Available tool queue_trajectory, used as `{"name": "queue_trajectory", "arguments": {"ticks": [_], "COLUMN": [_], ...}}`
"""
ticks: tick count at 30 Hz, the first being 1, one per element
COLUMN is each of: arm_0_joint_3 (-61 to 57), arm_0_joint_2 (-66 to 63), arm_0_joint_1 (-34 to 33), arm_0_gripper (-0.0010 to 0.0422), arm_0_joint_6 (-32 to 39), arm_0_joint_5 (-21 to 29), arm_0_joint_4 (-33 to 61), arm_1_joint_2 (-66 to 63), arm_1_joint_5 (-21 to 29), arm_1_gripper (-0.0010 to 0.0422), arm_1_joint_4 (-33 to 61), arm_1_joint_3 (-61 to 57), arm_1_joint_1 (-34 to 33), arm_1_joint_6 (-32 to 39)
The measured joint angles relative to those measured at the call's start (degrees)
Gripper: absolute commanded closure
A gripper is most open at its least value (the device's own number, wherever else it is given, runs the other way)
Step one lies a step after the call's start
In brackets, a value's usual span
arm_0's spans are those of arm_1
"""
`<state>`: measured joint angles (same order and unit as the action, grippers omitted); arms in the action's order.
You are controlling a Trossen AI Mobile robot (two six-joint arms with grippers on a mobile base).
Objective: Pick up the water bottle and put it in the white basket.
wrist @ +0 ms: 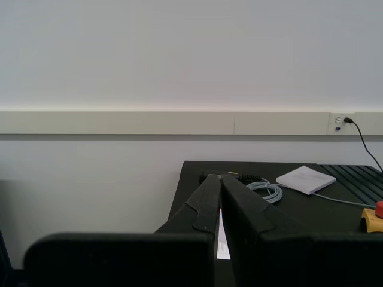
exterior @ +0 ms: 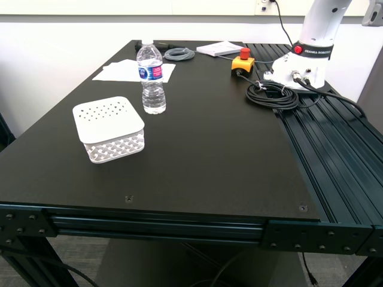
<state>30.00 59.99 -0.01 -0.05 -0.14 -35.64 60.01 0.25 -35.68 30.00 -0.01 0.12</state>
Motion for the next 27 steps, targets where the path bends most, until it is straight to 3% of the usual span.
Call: {"name": "queue_trajectory", "arguments": {"ticks": [22,27], "arm_0_joint_3": [0.0,0.0], "arm_0_joint_2": [-0.02,-0.02], "arm_0_joint_1": [-0.04,-0.02], "arm_0_gripper": [0.0412,0.0412], "arm_0_joint_6": [0.0,0.0], "arm_0_joint_5": [-0.2,-0.17], "arm_0_joint_4": [0.24,0.26], "arm_1_joint_2": [0.0,1.99], "arm_1_joint_5": [0.07,3.89], "arm_1_gripper": [0.0413,0.0413], "arm_1_joint_4": [0.44,0.44], "arm_1_joint_3": [0.0,0.0], "arm_1_joint_1": [-0.02,-0.02], "arm_1_joint_6": [-0.26,-1.09]}}
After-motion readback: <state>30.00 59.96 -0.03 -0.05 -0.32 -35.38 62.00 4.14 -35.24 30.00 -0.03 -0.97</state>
